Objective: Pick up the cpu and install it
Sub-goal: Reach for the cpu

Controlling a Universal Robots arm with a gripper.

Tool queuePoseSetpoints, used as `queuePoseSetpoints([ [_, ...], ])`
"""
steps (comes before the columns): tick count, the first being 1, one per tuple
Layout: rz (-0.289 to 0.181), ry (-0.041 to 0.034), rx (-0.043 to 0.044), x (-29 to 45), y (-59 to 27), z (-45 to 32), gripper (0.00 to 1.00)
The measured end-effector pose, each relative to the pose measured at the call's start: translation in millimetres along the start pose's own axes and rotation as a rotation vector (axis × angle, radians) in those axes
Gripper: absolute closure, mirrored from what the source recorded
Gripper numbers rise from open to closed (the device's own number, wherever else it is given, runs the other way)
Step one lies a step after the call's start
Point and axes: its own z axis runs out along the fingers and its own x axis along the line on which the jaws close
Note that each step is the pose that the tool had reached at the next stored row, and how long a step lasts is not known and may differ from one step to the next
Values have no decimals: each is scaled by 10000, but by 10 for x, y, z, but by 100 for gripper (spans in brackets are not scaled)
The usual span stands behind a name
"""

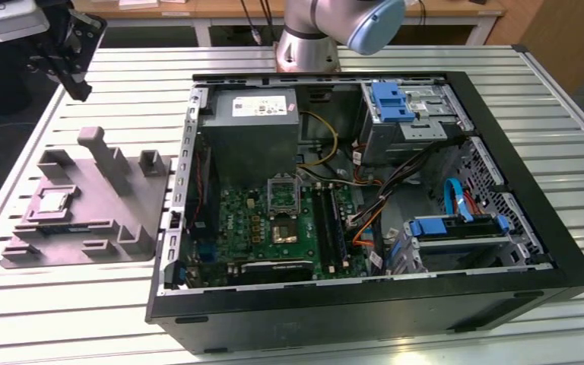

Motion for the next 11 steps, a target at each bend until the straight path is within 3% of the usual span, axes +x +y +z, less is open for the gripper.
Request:
queuePoseSetpoints([
  [11, 1, 0, 0, 110, -8, -2, 89],
])
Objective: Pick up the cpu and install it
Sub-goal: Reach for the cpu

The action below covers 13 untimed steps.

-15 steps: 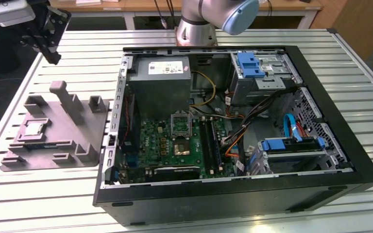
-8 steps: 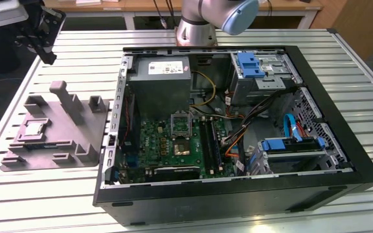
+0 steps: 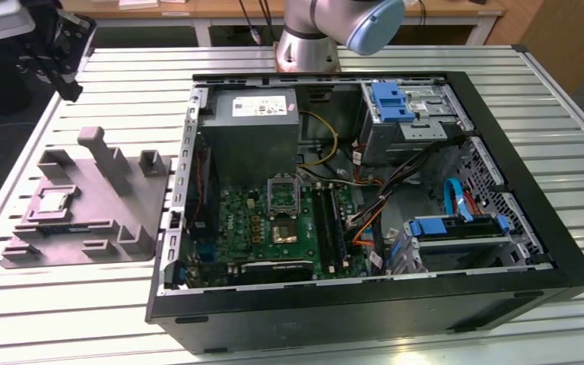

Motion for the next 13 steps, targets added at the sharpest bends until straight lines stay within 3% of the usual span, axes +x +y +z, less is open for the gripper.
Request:
queuePoseSetpoints([
  [13, 0, 0, 0, 114, -9, -2, 89],
])
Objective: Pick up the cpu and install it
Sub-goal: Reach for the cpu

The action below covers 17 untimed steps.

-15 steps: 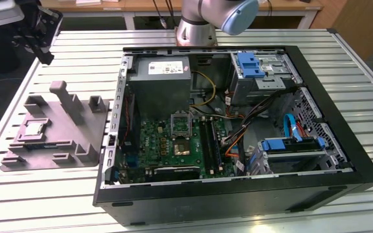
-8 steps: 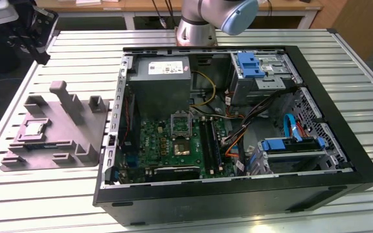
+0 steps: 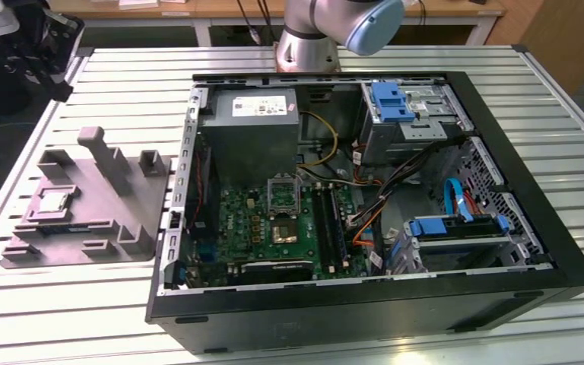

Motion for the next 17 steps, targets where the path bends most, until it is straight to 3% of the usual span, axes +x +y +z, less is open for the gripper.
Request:
queuePoseSetpoints([
  [17, 0, 0, 0, 141, -10, -2, 89],
])
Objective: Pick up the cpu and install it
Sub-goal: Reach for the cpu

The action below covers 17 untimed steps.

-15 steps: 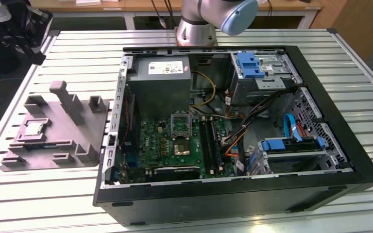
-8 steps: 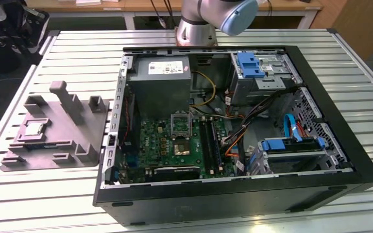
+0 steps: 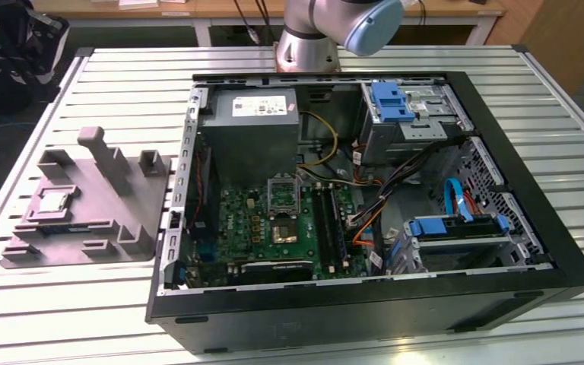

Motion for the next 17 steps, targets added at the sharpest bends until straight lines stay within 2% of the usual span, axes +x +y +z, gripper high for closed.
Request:
queuePoseSetpoints([
  [10, 0, 0, 0, 92, -7, -1, 89],
  [17, -1, 0, 0, 190, -15, -3, 89],
])
